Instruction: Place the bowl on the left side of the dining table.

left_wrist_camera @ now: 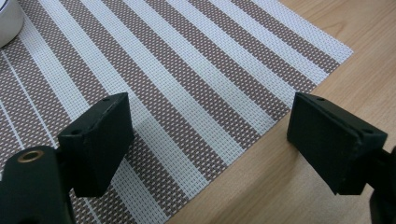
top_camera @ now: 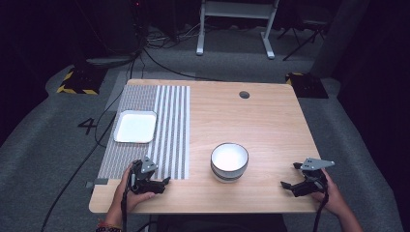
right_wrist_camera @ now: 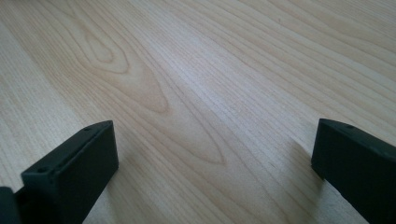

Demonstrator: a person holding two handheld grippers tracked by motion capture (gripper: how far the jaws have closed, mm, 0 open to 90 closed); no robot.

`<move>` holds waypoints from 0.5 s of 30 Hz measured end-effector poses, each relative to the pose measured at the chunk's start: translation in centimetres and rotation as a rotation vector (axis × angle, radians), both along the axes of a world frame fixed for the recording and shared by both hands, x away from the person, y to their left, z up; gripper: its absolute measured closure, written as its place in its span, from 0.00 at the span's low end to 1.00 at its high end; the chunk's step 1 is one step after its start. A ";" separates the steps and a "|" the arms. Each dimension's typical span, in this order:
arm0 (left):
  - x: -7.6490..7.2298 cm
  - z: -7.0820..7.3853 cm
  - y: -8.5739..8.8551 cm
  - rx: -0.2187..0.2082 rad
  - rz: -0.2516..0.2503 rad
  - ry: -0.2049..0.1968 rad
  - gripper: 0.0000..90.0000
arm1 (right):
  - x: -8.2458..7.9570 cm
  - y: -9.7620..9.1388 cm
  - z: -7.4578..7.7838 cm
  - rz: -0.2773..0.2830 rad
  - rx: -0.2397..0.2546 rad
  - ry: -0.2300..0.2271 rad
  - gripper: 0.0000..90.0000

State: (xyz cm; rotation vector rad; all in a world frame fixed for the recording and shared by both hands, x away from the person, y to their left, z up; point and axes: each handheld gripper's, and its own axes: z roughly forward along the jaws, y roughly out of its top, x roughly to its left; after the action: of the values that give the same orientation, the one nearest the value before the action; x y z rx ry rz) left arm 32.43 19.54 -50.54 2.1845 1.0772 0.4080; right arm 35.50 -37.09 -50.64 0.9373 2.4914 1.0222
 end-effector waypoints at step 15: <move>0.1 0.0 0.0 0.003 -0.009 -0.004 0.16 | 0.0 0.0 0.0 -0.001 0.005 0.002 0.00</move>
State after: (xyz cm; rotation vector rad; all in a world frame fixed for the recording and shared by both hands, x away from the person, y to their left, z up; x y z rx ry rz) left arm 32.51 19.59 -50.52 2.1891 1.0649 0.4099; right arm 35.53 -37.05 -50.64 0.9410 2.4914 1.0276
